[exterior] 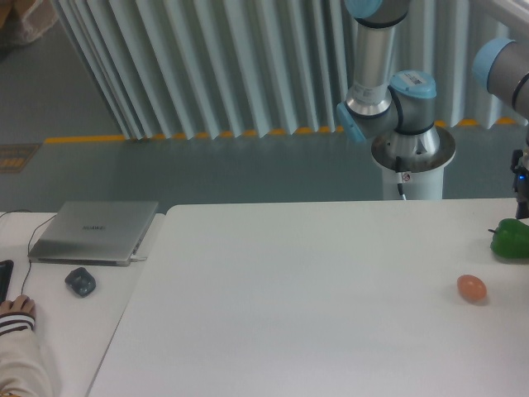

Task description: Place the red pepper on the table

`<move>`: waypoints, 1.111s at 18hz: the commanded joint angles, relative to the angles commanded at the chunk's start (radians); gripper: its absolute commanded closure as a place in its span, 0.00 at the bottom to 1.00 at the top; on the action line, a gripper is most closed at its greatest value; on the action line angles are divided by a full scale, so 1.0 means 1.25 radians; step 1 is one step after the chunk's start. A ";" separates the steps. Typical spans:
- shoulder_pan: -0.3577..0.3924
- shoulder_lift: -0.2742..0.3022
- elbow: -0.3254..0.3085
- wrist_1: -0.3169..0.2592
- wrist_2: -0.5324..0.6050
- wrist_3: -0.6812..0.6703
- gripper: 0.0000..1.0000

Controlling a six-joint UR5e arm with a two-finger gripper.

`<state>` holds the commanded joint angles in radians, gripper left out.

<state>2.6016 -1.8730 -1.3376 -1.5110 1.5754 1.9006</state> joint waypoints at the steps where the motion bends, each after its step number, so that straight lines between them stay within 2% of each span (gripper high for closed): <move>1: 0.000 0.000 0.000 0.001 0.002 0.000 0.00; 6: -0.001 0.002 -0.006 0.001 0.004 -0.010 0.00; 8: 0.004 0.009 -0.027 0.042 0.009 -0.099 0.00; 10: 0.004 0.013 -0.034 0.061 0.007 -0.237 0.00; 13: 0.006 0.021 -0.040 0.096 0.009 -0.338 0.00; 16: 0.062 0.022 -0.042 0.115 -0.018 -0.472 0.00; 18: 0.098 0.009 -0.044 0.213 -0.036 -0.612 0.00; 20: 0.110 -0.010 -0.042 0.270 -0.031 -0.682 0.00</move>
<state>2.7397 -1.8851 -1.3898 -1.1738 1.5370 1.0482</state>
